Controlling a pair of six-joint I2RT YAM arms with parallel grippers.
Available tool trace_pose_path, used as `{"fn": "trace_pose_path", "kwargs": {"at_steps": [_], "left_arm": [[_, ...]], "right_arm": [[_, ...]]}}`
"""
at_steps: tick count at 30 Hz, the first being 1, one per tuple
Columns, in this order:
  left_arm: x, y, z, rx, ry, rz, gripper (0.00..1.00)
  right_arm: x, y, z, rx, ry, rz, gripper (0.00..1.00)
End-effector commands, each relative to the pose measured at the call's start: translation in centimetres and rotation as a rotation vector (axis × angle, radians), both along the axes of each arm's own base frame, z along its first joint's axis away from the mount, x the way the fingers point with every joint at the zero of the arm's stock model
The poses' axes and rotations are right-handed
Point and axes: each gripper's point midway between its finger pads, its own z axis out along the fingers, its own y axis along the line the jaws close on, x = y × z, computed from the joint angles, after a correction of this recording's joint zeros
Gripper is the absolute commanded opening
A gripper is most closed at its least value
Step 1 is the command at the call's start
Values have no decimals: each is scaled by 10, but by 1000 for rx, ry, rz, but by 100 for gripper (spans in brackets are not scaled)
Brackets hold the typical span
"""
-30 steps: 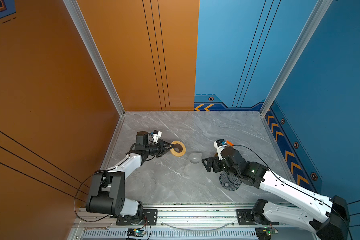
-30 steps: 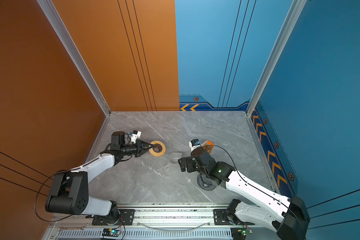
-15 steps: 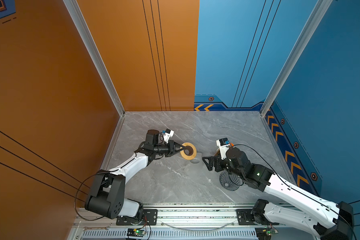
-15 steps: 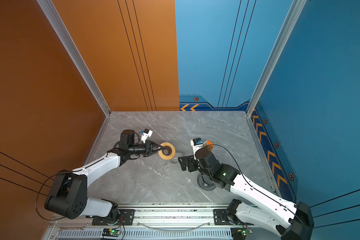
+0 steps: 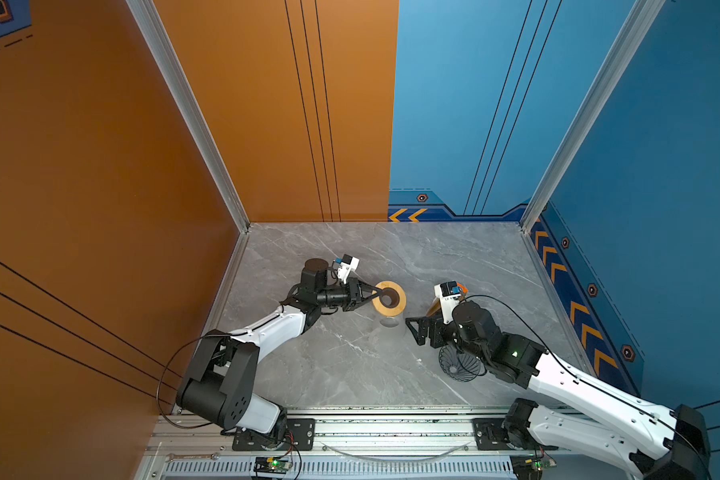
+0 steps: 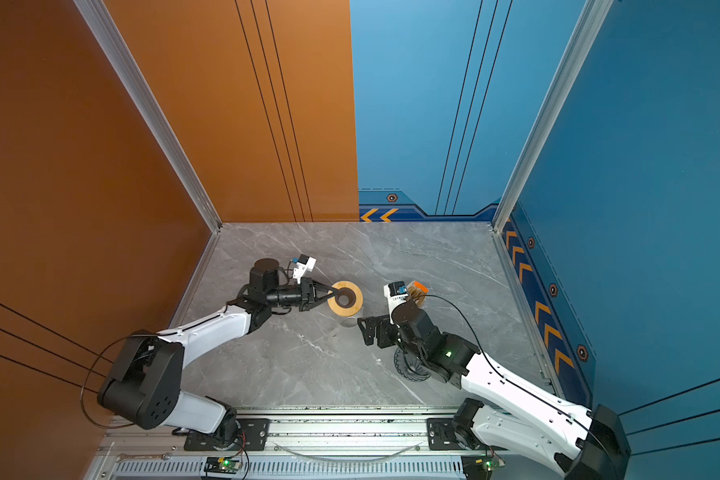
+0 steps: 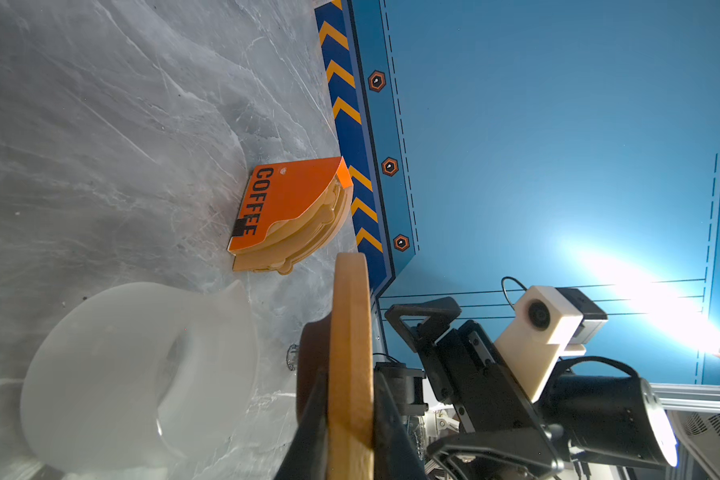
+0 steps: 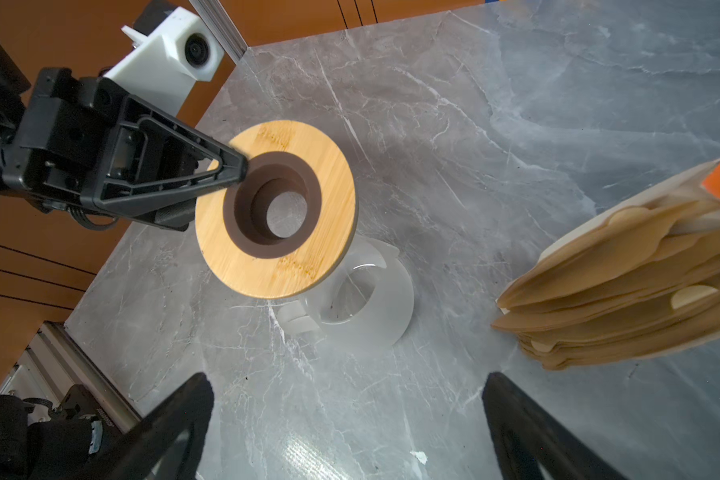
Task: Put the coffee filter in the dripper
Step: 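Lift the bamboo base with the left gripper and carry it over the pitcher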
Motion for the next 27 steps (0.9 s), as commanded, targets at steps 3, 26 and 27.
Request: {"fn": "trace_pose_path", "kwargs": {"at_steps": [3, 26, 27], "left_arm": [[-1, -3, -5, -26, 19, -33, 14], [-5, -16, -52, 9, 145, -88, 15], [-4, -17, -54, 10, 151, -90, 15]], "right_arm": [[1, -2, 1, 36, 7, -36, 99], [3, 2, -9, 38, 44, -33, 100], [4, 2, -9, 36, 44, -34, 100]]}}
